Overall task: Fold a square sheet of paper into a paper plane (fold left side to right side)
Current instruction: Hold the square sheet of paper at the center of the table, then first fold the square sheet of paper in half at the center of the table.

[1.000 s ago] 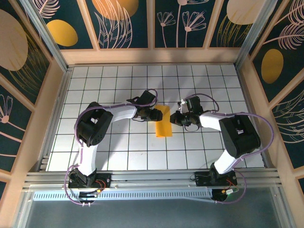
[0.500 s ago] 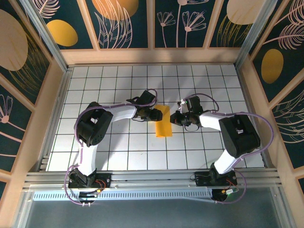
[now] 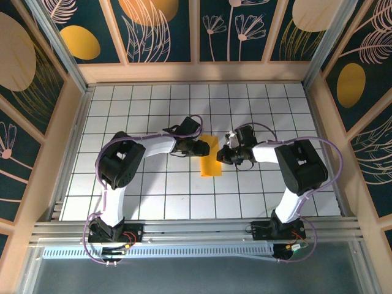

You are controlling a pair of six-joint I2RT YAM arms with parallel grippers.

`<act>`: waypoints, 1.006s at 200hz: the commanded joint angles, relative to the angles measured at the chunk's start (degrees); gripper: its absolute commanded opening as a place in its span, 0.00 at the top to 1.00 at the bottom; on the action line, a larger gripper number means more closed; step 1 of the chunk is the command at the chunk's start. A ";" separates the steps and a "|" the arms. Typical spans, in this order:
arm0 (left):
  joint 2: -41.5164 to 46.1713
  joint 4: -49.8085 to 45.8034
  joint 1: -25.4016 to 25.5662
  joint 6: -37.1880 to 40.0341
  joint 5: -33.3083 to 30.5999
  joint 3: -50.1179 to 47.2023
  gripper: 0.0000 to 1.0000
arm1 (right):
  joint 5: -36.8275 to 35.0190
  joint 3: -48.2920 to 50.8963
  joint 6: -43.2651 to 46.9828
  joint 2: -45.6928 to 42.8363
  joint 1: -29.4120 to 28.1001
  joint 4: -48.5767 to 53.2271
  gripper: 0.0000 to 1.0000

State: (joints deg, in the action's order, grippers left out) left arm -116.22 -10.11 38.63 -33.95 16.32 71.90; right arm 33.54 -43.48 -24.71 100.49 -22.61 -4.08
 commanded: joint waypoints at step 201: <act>7.54 22.73 -0.47 -8.00 15.08 -13.45 0.65 | -8.74 -0.26 2.56 5.75 -0.36 7.10 1.00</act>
State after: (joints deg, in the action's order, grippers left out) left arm -106.48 9.15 38.20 -40.82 29.04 58.17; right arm 33.69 -45.28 -23.90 102.13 -22.61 -3.16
